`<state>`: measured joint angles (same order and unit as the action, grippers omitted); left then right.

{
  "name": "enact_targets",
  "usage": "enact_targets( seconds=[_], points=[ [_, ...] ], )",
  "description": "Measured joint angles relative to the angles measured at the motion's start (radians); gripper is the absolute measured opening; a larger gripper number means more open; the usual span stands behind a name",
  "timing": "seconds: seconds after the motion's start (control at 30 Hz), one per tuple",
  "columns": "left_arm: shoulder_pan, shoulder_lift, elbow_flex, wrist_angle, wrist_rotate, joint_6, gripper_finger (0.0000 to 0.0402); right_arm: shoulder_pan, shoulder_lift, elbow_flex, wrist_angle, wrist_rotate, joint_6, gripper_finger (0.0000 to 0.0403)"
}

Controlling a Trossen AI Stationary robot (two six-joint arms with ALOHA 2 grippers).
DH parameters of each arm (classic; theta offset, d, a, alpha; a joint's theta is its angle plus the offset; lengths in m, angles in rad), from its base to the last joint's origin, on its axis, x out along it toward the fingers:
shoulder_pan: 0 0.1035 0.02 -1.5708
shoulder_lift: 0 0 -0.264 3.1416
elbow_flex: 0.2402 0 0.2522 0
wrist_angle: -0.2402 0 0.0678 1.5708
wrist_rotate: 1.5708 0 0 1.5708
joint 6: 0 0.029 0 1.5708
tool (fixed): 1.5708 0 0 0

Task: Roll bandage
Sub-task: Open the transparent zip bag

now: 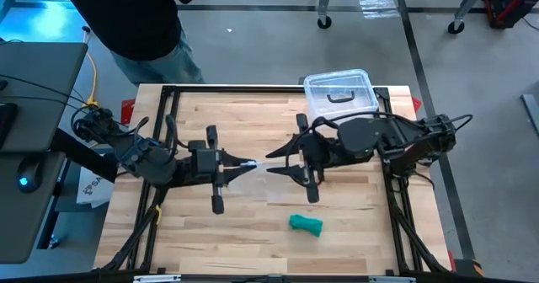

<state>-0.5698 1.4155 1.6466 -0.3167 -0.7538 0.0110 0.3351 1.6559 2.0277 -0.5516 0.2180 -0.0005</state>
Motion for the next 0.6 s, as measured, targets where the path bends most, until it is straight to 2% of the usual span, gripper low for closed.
enact_targets(
  seconds=[0.1, 0.2, 0.4, 0.6],
  points=[
    [0.009, 0.000, 0.000, 0.000, 0.030, -0.008, 0.0016, -0.001, 0.012, 0.000, -0.051, 0.004, 0.001, 0.0127],
    [0.014, 0.000, 0.000, 0.001, 0.049, -0.009, 0.0016, -0.001, 0.024, 0.000, -0.075, 0.027, 0.027, 0.0108],
    [0.014, 0.000, 0.000, 0.000, 0.055, -0.011, 0.0021, -0.001, 0.026, 0.000, -0.074, 0.033, 0.043, 0.0014],
    [0.001, -0.021, 0.000, -0.007, 0.057, -0.010, 0.0067, 0.000, 0.016, 0.000, -0.089, 0.032, 0.052, 0.0002]
  ],
)
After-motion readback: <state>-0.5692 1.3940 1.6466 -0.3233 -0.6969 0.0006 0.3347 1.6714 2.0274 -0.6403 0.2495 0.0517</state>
